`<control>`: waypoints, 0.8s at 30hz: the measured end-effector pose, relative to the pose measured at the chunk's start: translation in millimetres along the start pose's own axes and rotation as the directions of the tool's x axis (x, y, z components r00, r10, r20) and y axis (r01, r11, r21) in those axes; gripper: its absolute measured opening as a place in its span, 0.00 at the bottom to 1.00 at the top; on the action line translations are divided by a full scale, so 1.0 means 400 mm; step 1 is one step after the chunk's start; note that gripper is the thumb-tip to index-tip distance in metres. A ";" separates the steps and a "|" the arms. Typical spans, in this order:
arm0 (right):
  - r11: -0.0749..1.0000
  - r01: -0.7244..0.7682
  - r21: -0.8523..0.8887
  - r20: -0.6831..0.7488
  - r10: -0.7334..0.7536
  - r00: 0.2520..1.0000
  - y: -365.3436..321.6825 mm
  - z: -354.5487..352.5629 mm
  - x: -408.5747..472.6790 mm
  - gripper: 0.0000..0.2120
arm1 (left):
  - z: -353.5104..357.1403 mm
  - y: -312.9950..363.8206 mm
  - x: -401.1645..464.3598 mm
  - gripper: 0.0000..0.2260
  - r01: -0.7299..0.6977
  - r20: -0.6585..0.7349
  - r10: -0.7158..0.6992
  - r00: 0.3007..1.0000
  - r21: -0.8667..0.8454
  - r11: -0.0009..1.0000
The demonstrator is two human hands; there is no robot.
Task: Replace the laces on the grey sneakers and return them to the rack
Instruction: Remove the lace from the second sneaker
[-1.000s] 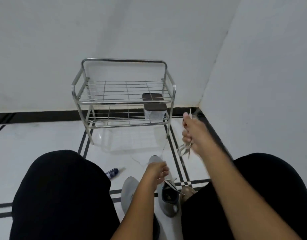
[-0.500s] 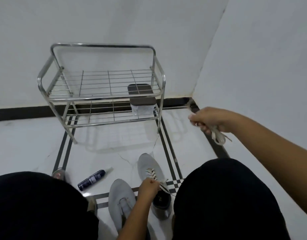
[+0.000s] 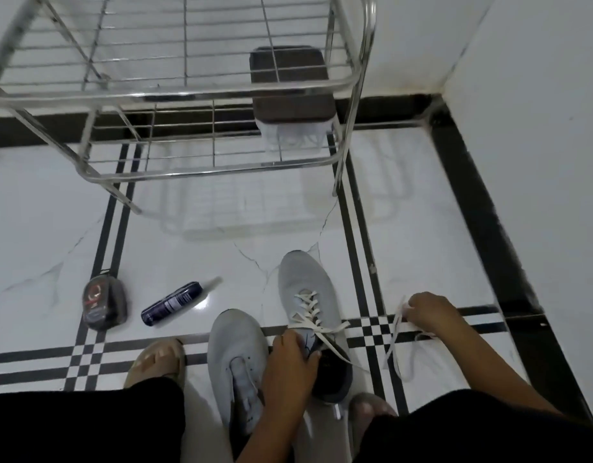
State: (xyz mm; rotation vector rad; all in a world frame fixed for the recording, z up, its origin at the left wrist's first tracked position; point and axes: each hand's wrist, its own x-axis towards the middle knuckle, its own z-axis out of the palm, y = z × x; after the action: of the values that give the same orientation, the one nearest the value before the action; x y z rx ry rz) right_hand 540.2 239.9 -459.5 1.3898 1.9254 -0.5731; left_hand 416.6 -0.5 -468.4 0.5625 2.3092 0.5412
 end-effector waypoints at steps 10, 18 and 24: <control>0.800 0.513 0.312 -0.122 -0.502 0.856 -0.125 0.124 -0.156 0.16 | 0.030 -0.022 0.015 0.09 -0.110 -0.047 0.112 0.993 0.054 0.992; 0.766 0.643 0.000 -0.109 -0.639 0.762 -0.161 0.156 -0.218 0.07 | 0.020 -0.042 0.007 0.06 -0.146 0.122 0.128 0.984 0.154 0.977; 0.036 0.227 0.973 -0.169 -0.559 0.812 -0.135 -0.066 -0.329 0.11 | 0.030 -0.062 -0.023 0.07 -0.158 0.113 0.144 0.983 0.124 0.980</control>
State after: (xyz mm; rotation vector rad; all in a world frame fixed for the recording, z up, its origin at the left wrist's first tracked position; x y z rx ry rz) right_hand 507.8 155.9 -346.1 1.1847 1.5966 -2.5926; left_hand 425.3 -22.9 -484.6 0.8166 2.2267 0.4212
